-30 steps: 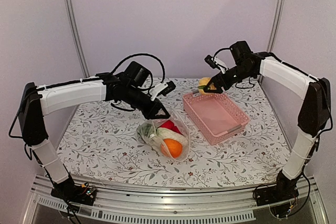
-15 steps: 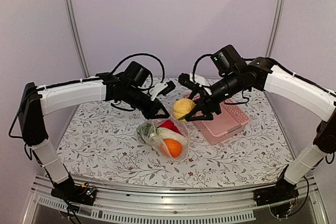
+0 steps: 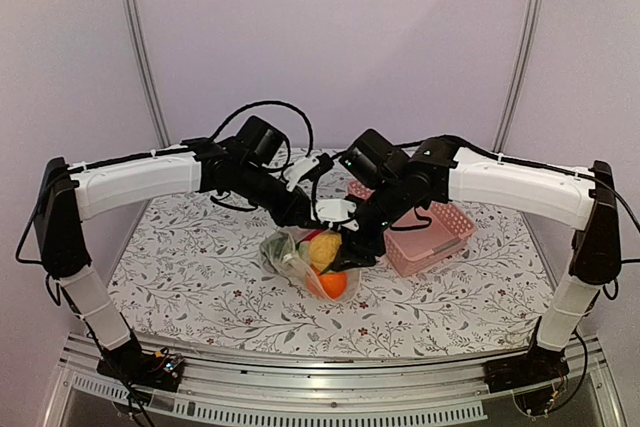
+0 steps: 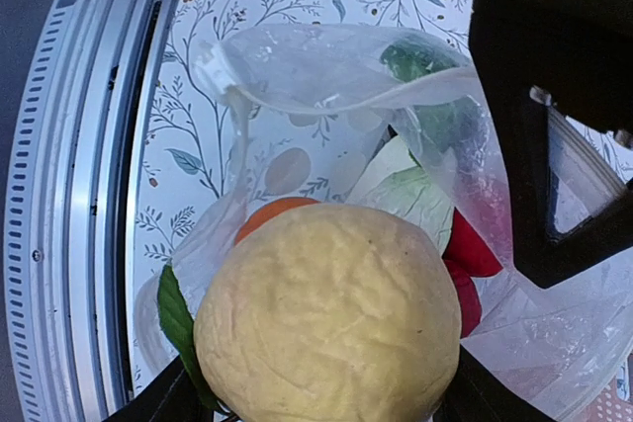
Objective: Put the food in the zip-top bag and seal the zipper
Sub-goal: Place the fake fruit in the zipper food storage bag, then pass from the left arm to the right
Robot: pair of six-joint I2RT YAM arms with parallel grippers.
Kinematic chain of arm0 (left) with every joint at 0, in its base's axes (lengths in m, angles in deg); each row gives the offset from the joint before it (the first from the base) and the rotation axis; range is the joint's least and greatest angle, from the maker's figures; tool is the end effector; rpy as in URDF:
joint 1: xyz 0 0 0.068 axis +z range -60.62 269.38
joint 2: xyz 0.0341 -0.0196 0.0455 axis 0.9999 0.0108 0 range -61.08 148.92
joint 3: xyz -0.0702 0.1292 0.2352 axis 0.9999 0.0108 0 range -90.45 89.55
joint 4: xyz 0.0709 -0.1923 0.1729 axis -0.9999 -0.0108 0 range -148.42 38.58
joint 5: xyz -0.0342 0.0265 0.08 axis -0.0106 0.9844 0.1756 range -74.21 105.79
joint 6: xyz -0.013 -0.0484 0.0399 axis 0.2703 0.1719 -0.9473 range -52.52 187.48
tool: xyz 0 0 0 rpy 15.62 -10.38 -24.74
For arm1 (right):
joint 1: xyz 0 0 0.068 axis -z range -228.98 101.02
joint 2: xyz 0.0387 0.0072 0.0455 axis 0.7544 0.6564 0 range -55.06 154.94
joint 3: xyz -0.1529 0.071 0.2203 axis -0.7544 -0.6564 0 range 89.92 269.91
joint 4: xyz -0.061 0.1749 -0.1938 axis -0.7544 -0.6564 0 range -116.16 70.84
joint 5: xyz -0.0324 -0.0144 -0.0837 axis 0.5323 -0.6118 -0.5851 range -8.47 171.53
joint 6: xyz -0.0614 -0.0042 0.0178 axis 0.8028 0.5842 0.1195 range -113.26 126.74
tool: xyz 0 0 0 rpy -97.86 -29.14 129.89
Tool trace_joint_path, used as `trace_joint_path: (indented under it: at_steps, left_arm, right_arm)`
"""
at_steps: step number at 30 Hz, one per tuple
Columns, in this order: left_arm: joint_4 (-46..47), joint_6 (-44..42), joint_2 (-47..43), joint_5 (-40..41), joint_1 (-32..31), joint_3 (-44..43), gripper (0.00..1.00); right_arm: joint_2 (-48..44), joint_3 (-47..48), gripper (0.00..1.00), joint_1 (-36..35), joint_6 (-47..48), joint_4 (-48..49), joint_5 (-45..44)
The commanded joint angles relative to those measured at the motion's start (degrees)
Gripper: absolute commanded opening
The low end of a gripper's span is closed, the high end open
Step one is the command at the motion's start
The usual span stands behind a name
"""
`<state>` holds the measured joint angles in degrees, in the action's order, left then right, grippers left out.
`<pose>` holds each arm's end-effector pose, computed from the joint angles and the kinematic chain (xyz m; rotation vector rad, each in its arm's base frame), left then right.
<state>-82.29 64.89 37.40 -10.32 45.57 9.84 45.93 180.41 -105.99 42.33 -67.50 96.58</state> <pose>0.2695 -0.2888 0.2645 1.1819 2.2163 -0.8670 0.2031 0.3368 0.2861 -1.9579 1.7375 0.4752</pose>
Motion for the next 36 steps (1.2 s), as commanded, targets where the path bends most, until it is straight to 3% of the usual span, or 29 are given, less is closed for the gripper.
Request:
trace_joint_path:
  at_steps: [1,12,16,19,24,28,36]
  left_arm:
    - [-0.42,-0.66,-1.68,0.52,0.04,0.51,0.0]
    - [-0.23,0.09,-1.88,-2.1,-0.31,0.02,0.0]
    - [1.14,1.7,-3.06,-6.78,0.17,-0.19,0.0]
    - [1.71,2.32,-4.15,-9.56,0.8,-0.21,0.0]
    - [2.55,2.37,-5.36,-9.62,1.6,0.33,0.0]
    - [2.65,2.41,-4.61,-10.05,2.25,0.19,0.0]
    - [3.28,3.38,-2.01,-10.67,4.33,-0.01,0.0]
  right_arm:
    - [2.28,3.44,0.61,-0.95,-1.18,1.56,-9.58]
    - [8.3,7.04,0.66,-6.04,-0.28,5.93,-23.19]
    - [8.34,6.5,0.78,-8.97,1.66,7.38,-23.97]
    - [8.35,6.73,0.97,-9.64,2.17,8.16,-25.39]
    - [3.99,7.97,0.99,-9.56,2.81,8.35,-27.31]
    - [-1.74,8.0,0.99,-8.9,2.91,8.02,-26.06]
    - [-8.28,2.6,0.99,-6.44,2.21,2.0,-9.23]
